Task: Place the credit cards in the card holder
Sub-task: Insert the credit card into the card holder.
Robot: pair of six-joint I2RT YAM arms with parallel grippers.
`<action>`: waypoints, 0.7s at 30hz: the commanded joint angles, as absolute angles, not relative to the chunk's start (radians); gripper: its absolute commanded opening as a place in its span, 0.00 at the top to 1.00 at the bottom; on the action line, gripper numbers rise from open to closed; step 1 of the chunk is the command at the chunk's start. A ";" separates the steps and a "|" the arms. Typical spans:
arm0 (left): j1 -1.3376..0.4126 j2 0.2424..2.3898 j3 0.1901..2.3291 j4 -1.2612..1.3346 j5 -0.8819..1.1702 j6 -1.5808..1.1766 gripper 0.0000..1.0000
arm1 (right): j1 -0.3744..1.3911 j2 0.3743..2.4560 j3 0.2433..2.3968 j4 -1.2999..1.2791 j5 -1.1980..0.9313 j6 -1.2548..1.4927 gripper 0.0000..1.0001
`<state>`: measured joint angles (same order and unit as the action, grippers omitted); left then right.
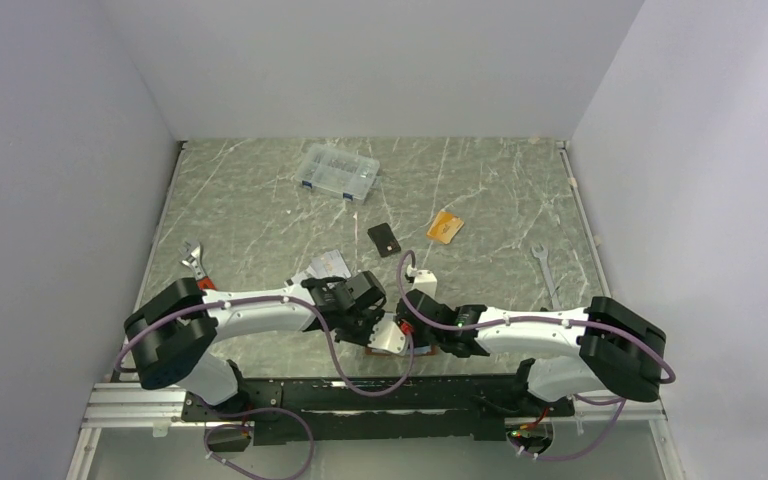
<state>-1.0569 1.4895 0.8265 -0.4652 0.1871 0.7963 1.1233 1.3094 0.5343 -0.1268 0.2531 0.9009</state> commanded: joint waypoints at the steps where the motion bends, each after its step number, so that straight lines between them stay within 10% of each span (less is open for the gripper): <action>1: -1.066 1.505 0.779 -0.355 0.199 0.817 0.95 | 1.131 1.312 0.547 -0.113 0.259 0.904 0.87; 21: -1.104 1.422 0.753 -0.391 0.126 0.800 0.98 | 1.077 1.340 0.477 0.032 0.147 0.893 0.88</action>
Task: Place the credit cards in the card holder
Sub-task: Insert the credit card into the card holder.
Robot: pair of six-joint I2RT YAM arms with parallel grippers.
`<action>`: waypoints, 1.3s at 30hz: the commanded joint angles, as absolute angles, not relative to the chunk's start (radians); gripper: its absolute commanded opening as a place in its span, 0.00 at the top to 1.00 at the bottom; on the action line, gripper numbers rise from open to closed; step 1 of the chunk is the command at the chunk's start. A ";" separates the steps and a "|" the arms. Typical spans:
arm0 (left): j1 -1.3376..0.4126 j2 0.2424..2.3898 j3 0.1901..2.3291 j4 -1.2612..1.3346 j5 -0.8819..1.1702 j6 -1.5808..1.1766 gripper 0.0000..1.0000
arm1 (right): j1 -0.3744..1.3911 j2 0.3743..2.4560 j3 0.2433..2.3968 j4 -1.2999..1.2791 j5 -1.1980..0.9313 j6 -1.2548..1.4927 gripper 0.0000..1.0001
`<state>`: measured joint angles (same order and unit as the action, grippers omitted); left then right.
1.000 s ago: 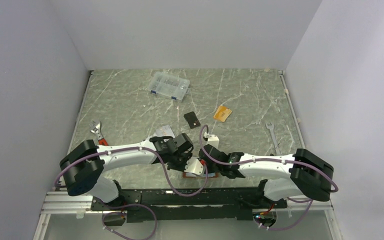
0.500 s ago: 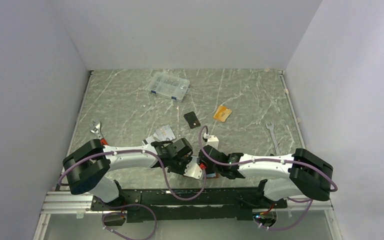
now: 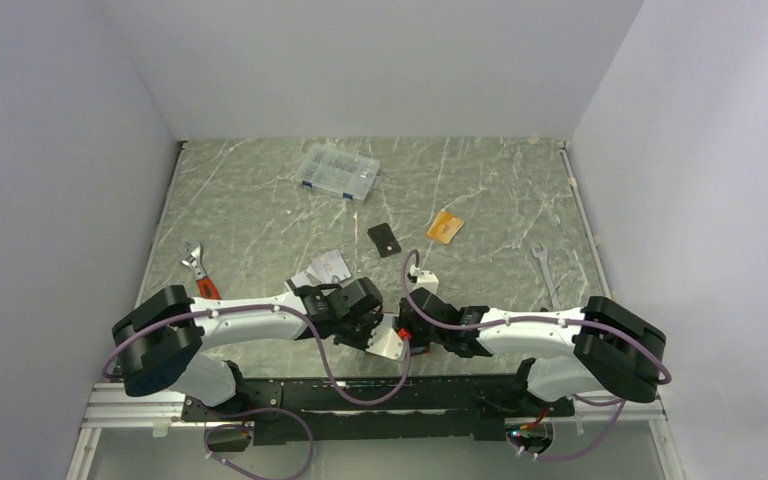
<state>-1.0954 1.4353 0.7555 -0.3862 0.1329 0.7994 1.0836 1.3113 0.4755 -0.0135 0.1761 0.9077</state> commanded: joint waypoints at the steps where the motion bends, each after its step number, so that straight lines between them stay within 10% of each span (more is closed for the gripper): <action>1: -1.106 1.432 0.753 -0.378 0.130 0.804 0.98 | 1.075 1.342 0.477 0.034 0.145 0.893 0.88; 19: -1.116 1.480 0.732 -0.319 0.120 0.818 0.98 | 0.897 1.094 0.406 0.010 0.012 0.845 0.74; 39: -0.726 1.485 1.226 -0.656 0.296 0.660 0.80 | 0.639 1.142 0.753 -0.174 -0.087 0.576 0.49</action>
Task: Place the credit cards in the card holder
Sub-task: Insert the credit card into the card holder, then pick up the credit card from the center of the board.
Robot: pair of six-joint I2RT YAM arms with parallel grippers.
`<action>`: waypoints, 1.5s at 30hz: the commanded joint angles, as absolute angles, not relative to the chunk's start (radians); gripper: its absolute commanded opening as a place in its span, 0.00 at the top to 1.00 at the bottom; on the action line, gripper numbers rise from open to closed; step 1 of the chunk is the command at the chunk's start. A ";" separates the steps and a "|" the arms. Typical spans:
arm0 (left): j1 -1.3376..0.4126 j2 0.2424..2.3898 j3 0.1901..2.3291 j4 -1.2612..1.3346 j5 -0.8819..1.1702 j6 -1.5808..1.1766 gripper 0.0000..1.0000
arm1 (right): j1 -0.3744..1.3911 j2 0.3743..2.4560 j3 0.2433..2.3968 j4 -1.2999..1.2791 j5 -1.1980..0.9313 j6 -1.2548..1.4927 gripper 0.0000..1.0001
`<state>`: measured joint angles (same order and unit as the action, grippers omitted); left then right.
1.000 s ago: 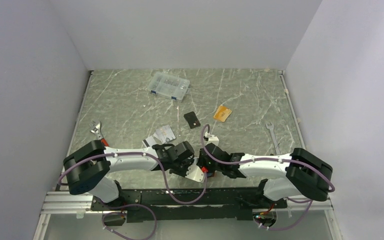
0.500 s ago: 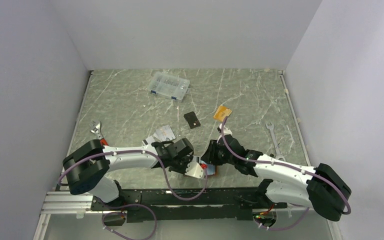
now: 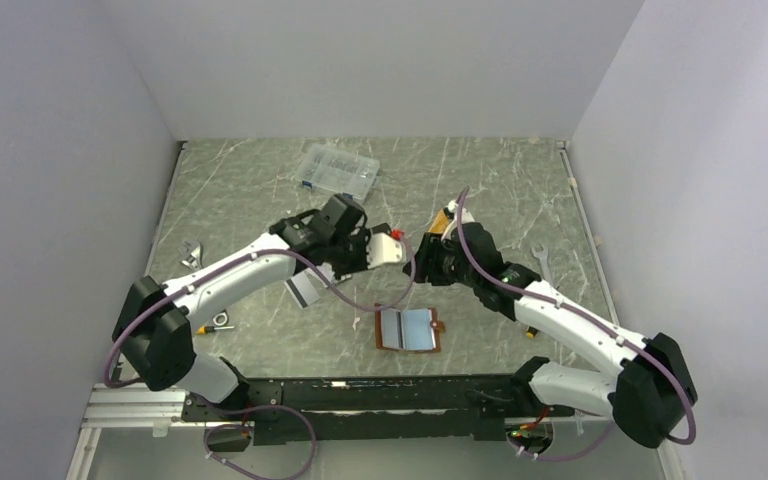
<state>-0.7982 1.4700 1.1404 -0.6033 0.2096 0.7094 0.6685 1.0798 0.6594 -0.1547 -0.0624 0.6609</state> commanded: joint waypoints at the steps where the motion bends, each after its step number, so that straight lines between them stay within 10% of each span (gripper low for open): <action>1: -0.705 1.500 1.250 -0.660 0.310 0.646 0.79 | 0.632 1.167 0.774 -0.175 -0.088 0.561 0.48; 7: -0.596 1.547 1.317 -0.629 0.377 0.571 0.73 | 0.565 1.375 0.878 -0.128 -0.122 0.488 0.44; 9: -0.554 1.568 1.317 -0.584 0.409 0.548 0.06 | 0.542 1.452 0.918 -0.104 -0.143 0.471 0.43; 10: -0.530 1.592 1.327 -0.579 0.445 0.542 0.01 | 0.532 1.490 0.937 -0.091 -0.154 0.465 0.42; 45: -0.363 1.855 1.435 -0.415 0.602 0.141 0.01 | 0.554 2.035 1.303 -0.056 -0.024 0.263 0.28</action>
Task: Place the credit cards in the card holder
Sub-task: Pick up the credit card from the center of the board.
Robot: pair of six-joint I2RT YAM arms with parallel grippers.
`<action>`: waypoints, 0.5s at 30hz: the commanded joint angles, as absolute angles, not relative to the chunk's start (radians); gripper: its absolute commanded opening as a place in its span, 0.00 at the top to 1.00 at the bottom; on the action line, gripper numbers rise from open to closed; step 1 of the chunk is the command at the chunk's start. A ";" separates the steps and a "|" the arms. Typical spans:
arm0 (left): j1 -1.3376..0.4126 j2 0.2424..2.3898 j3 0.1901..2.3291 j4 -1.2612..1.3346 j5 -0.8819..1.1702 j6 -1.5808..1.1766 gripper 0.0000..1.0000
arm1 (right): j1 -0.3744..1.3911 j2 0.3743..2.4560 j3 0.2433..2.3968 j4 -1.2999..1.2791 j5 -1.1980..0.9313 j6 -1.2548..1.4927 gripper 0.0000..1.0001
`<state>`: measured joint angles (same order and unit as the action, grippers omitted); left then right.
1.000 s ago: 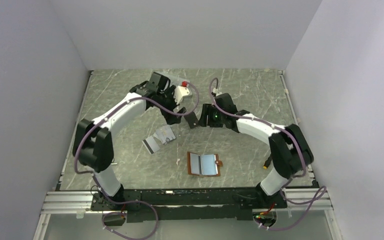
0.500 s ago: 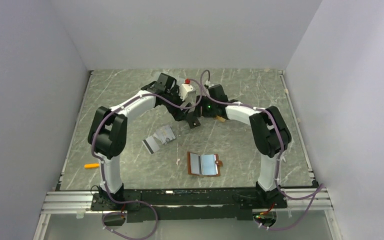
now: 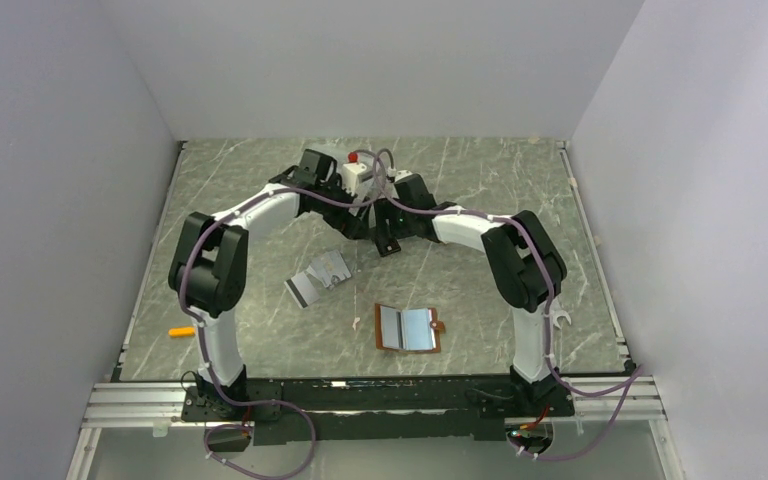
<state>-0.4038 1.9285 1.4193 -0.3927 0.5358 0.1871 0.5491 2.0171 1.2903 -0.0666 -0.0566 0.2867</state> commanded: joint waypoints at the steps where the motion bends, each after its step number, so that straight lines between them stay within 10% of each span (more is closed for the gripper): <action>1: -0.358 1.842 1.420 -0.408 0.595 0.150 0.01 | 0.555 2.040 1.302 -0.059 -0.019 0.265 0.28; 15: -0.353 1.784 1.365 -0.401 0.545 0.203 0.00 | 0.558 1.986 1.115 -0.016 0.059 0.312 0.46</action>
